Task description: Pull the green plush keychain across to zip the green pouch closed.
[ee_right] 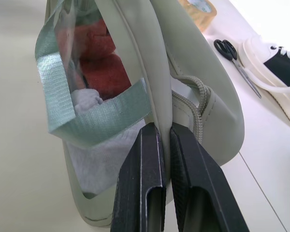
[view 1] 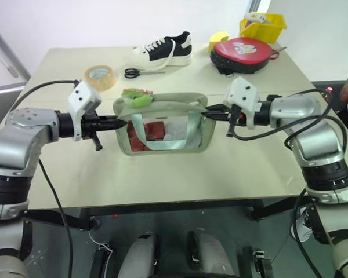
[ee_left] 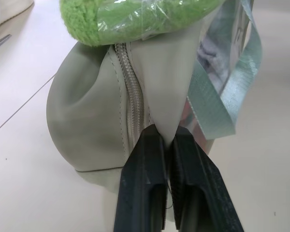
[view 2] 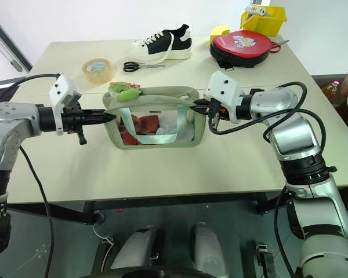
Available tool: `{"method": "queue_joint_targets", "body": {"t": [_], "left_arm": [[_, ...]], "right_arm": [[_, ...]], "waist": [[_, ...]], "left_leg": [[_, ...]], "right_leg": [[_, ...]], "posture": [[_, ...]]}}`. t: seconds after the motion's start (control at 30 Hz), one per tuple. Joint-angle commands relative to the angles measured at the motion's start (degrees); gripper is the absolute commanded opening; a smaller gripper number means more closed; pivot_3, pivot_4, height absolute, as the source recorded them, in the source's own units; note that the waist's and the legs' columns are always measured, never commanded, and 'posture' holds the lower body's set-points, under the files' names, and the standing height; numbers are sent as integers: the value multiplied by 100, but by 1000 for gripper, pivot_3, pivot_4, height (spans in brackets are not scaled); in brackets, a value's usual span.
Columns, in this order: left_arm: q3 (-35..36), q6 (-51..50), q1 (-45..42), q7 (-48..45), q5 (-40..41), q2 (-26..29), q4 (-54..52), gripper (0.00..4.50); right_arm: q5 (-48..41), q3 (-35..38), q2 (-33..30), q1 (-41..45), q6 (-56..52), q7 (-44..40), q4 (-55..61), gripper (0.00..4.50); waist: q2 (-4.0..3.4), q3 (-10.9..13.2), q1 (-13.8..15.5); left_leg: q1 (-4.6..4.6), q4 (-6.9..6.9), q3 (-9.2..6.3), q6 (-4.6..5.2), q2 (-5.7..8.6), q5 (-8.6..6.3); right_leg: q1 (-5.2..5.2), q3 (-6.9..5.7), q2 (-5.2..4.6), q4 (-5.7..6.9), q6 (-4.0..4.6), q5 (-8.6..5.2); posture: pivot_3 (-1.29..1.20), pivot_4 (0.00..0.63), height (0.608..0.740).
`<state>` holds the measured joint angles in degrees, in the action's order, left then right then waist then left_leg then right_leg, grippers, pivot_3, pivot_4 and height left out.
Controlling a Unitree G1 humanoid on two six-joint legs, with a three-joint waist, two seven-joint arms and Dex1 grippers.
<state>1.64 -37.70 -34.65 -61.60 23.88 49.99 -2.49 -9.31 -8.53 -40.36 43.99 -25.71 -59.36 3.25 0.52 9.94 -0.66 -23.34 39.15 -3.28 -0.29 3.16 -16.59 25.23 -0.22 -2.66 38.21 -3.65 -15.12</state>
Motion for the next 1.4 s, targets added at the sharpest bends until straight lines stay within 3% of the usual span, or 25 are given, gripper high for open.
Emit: {"method": "queue_joint_targets", "body": {"t": [0.03,0.17,0.3,0.43,0.5,0.67,0.87,1.17,1.27,1.4], "left_arm": [[105,6,-124,-82,62,116,-112,68],[89,-137,12,-303,231,198,-339,68],[33,59,142,-292,71,219,-288,0],[65,104,145,-289,81,241,-252,0],[68,139,128,-282,72,241,-213,0],[9,209,-26,-257,10,171,-61,0],[-102,309,-108,-241,-66,65,11,0],[-88,299,-121,-250,-85,24,-17,0],[-85,292,-138,-249,-82,11,-26,0],[-74,262,-157,-237,-77,-3,-31,0]], "right_arm": [[-57,84,-24,7,-46,24,218,0],[-88,106,-42,21,-100,3,212,0],[-298,119,-208,137,-433,-298,226,1627],[-466,186,-618,657,-605,-844,48,3735],[-548,172,-627,996,-697,-951,5,4409],[-926,48,297,1682,-1035,-565,303,4409],[-487,-596,1590,1722,-612,199,100,4409],[201,-986,2291,1867,413,648,-1119,4409],[450,-1107,2383,1908,828,626,-1519,3515],[355,-938,2496,1939,841,611,-1603,1505]], "waist": [[0,0,1],[0,0,-4],[0,0,2],[-2,1,14],[-4,2,3],[-4,2,-22],[-2,1,14],[-1,0,-17],[-1,0,-22],[-1,0,-10]], "left_leg": [[0,0,0,0,0,0],[0,0,0,0,0,0],[0,0,0,0,0,0],[0,2,0,1,0,0],[0,0,0,1,0,-1],[2,-7,0,0,-3,0],[-2,-2,-1,-19,-2,11],[-3,0,-1,-27,2,16],[-3,-1,-1,-28,2,16],[-3,0,-1,-28,3,16]], "right_leg": [[0,0,0,0,0,0],[0,0,0,0,0,0],[0,0,-1,-1,0,0],[-2,0,-2,-2,0,0],[-1,0,-2,-3,0,0],[4,0,1,0,0,0],[4,0,-1,1,0,0],[7,0,-2,2,0,0],[9,-1,-1,4,0,0],[8,-1,-1,4,0,0]], "posture": [[0,150,740],[0,150,740],[0,150,740],[0,150,740],[0,150,740],[0,150,740],[0,150,740],[0,150,740],[0,150,740],[0,150,740]]}}
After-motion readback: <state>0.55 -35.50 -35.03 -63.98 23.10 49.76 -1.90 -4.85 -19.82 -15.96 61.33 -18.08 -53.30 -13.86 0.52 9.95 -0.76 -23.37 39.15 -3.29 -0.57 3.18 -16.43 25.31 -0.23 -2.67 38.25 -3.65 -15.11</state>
